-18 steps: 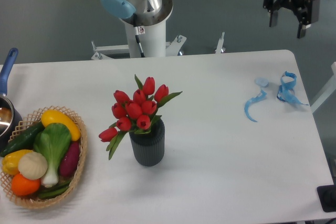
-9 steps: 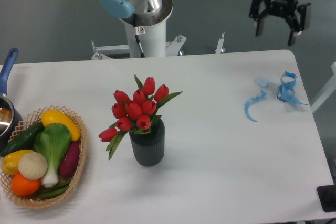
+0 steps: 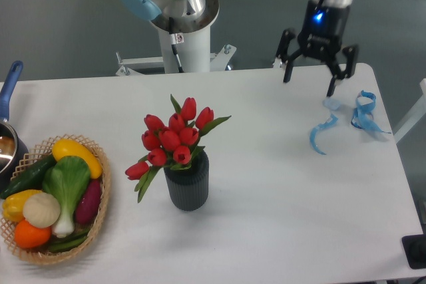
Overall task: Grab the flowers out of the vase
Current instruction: 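Move the open gripper toward the tulip stems above the black vase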
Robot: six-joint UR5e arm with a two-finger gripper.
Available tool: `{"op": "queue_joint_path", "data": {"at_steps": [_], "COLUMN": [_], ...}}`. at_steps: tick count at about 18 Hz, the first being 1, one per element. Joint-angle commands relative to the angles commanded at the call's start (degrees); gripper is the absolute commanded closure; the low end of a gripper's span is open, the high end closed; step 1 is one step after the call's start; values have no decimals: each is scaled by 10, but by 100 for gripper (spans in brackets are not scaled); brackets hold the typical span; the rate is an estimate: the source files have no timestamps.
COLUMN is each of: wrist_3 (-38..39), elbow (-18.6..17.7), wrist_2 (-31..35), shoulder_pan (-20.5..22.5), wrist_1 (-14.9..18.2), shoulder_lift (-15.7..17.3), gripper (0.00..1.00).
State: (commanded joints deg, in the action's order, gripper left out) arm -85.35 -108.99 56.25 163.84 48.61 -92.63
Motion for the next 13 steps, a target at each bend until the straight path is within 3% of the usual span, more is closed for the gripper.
{"op": "queue_joint_path", "data": {"at_steps": [5,11,13], "wrist_3": [34,34,32], "elbow": [2,-38,-34], "wrist_2": [-38,-198,-200], "shoulder_pan": [-51,-54,-55], "wrist_1": [-2,-3,-4], "shoulder_lift": [-35,-42,-42], "gripper": [0,0,0]}}
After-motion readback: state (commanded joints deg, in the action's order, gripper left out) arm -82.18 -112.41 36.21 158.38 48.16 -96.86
